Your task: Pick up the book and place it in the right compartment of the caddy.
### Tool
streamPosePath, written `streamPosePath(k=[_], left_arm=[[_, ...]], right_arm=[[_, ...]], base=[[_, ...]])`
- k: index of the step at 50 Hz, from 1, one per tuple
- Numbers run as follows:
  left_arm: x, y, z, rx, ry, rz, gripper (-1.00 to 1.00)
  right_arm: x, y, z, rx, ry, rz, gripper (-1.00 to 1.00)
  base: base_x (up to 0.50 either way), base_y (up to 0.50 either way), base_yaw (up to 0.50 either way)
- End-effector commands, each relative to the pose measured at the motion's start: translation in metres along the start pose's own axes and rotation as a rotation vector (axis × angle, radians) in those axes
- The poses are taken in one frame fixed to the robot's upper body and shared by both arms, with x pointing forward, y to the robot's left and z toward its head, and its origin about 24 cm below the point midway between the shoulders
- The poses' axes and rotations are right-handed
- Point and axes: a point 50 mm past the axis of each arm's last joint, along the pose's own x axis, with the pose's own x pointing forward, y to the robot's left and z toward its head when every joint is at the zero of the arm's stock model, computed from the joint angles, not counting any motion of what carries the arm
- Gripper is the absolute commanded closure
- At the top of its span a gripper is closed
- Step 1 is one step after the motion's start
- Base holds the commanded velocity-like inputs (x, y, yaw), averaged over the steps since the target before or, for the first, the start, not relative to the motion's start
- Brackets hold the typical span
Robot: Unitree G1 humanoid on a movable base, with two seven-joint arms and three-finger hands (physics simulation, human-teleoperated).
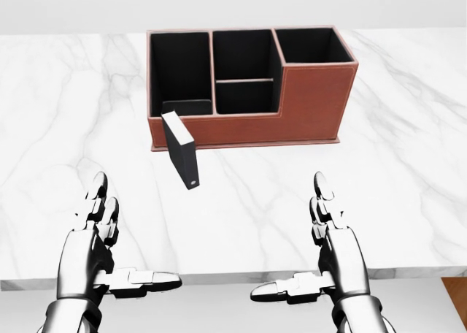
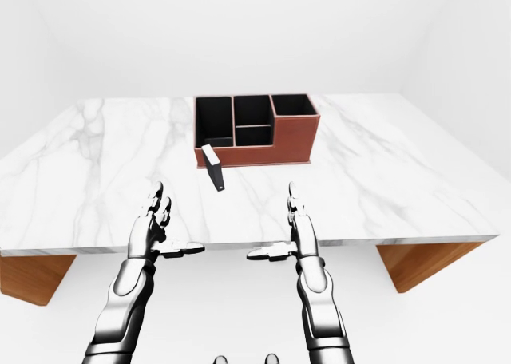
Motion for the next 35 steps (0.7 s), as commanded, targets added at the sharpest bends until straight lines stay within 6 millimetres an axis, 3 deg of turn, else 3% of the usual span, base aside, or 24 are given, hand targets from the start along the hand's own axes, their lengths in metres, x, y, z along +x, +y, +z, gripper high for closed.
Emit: streamPosePath(k=[1,17,26,35], left_arm=[[0.000,0.000,-0.001,0.002,-0.001,0.003,-1.00],[-0.001,0.001,0.003,0.004,-0.011,0.009,-1.00],[-0.008,0.005,0.033,-0.027,-0.188,0.037,-1.00],[-0.013,0.004,0.046,-0.054,-0.264,0.031,-1.00]], right_arm=[[0.000,0.000,-0.001,0.000,0.002,0.002,-1.00],[-0.001,0.000,0.002,0.002,-0.011,0.000,-1.00],[-0.009,0.003,0.033,-0.021,-0.179,-0.005,-1.00],[-0.009,0.004,0.033,-0.012,-0.180,0.006,-1.00]], base=[[0.30,0.00,0.00],[0.28,0.00,0.00],[0.27,0.00,0.00],[0.26,0.00,0.00]])
